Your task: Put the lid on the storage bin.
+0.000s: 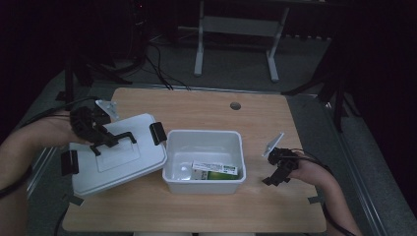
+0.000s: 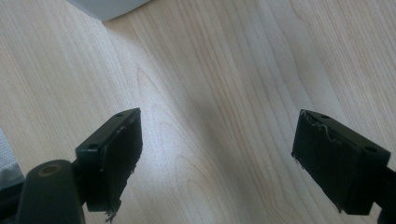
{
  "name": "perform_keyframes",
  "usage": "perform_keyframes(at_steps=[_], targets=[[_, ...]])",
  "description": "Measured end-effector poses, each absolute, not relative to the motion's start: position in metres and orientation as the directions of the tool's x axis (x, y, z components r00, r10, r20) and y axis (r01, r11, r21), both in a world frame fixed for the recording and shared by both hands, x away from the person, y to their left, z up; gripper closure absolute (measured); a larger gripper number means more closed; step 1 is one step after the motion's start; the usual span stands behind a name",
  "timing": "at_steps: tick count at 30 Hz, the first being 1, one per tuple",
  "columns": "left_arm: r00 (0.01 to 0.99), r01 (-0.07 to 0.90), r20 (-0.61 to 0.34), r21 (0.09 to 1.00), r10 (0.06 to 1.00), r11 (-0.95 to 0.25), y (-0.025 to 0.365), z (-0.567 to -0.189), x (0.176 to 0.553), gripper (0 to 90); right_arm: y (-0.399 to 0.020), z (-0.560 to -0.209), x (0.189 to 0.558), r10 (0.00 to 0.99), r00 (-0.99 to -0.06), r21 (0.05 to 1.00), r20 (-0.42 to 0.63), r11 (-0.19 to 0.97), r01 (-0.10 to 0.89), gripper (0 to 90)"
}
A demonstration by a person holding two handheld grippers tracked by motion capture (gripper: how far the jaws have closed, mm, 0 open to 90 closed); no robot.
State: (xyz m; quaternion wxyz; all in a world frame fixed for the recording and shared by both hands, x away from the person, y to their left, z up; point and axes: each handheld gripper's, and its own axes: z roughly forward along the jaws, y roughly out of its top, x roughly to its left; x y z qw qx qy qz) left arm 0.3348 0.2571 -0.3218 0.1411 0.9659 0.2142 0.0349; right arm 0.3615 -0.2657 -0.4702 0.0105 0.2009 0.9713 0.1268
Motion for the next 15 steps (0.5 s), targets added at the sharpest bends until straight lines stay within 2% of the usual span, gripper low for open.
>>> perform_keyframes(at_steps=[15], targets=[[0.943,0.320,-0.005,0.290,0.333,-0.902,0.207,-0.317,0.344,84.0,-0.263,-0.469,0.359,0.381,-0.924,0.251,0.027,0.892,0.375,15.6]])
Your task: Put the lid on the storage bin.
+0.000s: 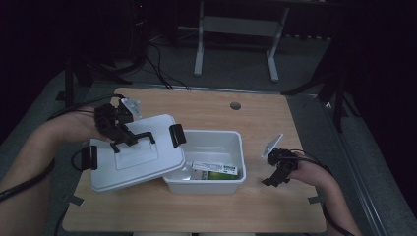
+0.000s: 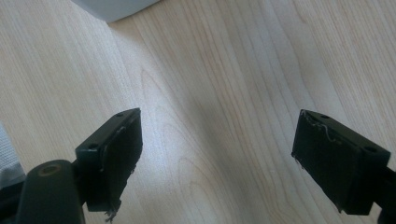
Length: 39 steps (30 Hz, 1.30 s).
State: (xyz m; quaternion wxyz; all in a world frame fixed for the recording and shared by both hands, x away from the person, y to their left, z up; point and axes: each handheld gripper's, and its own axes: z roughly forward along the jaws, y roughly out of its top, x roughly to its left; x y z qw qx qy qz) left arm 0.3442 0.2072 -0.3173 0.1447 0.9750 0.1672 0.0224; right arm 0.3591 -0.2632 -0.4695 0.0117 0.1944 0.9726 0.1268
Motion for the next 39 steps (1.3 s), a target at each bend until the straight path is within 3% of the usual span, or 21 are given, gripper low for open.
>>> perform_keyframes(at_steps=[39], targets=[[0.994,0.094,0.018,0.280,0.103,-0.955,0.070,-0.310,0.365,84.0,-0.264,-0.474,0.354,0.378,-0.925,0.271,0.036,0.887,0.373,15.6]])
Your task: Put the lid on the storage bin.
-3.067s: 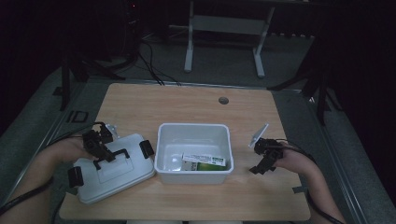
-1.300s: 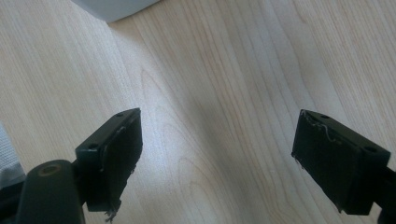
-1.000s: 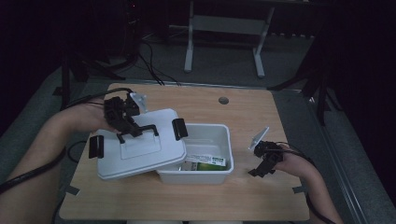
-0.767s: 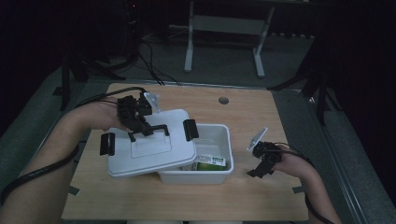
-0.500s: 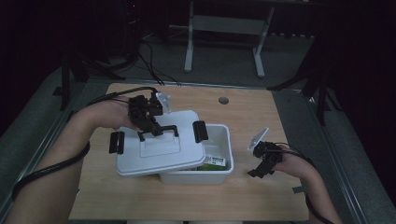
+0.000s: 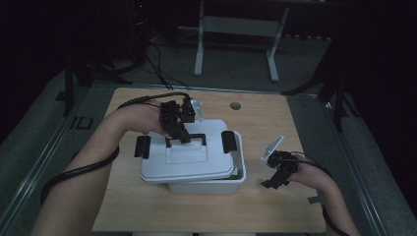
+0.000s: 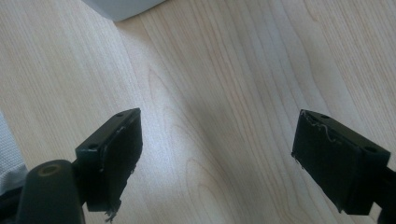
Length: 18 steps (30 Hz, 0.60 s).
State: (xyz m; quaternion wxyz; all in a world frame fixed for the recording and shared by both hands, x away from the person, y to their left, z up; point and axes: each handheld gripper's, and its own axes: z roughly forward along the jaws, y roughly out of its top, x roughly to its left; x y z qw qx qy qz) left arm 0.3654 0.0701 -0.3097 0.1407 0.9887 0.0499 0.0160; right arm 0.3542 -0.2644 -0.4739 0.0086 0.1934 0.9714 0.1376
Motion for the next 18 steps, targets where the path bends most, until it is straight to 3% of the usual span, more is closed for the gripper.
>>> perform_keyframes(at_steps=[18], targets=[[0.999,0.030,0.008,0.268,0.033,-0.963,0.021,-0.331,0.378,84.0,-0.268,-0.470,0.352,0.387,-0.921,0.284,0.035,0.880,0.380,15.6]])
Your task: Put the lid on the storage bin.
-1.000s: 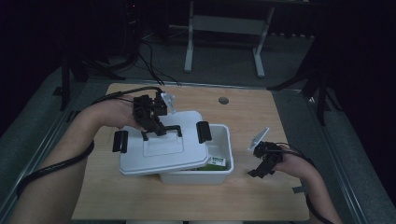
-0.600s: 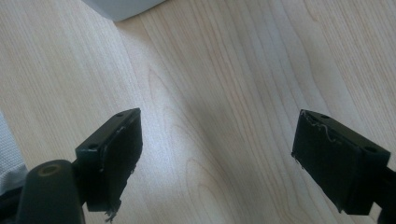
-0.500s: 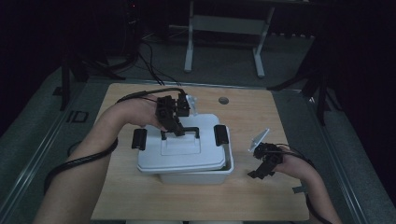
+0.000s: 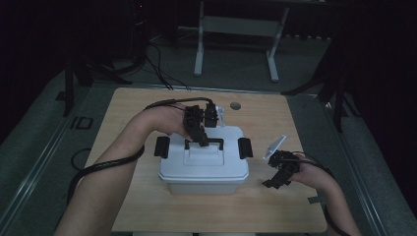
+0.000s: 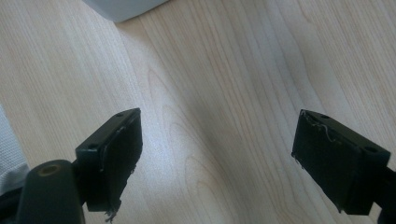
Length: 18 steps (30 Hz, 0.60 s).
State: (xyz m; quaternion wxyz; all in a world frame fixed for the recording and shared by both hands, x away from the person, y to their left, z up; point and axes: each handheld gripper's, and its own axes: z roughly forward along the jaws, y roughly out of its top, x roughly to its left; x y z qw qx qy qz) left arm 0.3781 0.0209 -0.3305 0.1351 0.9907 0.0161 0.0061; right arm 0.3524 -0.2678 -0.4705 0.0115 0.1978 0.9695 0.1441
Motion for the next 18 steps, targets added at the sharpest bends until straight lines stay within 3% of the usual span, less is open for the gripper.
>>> perform_keyframes(at_steps=[18], targets=[[0.999,0.037,0.005,0.242,0.040,-0.970,0.016,-0.358,0.388,83.9,-0.270,-0.475,0.352,0.387,-0.921,0.280,0.042,0.880,0.383,15.6]])
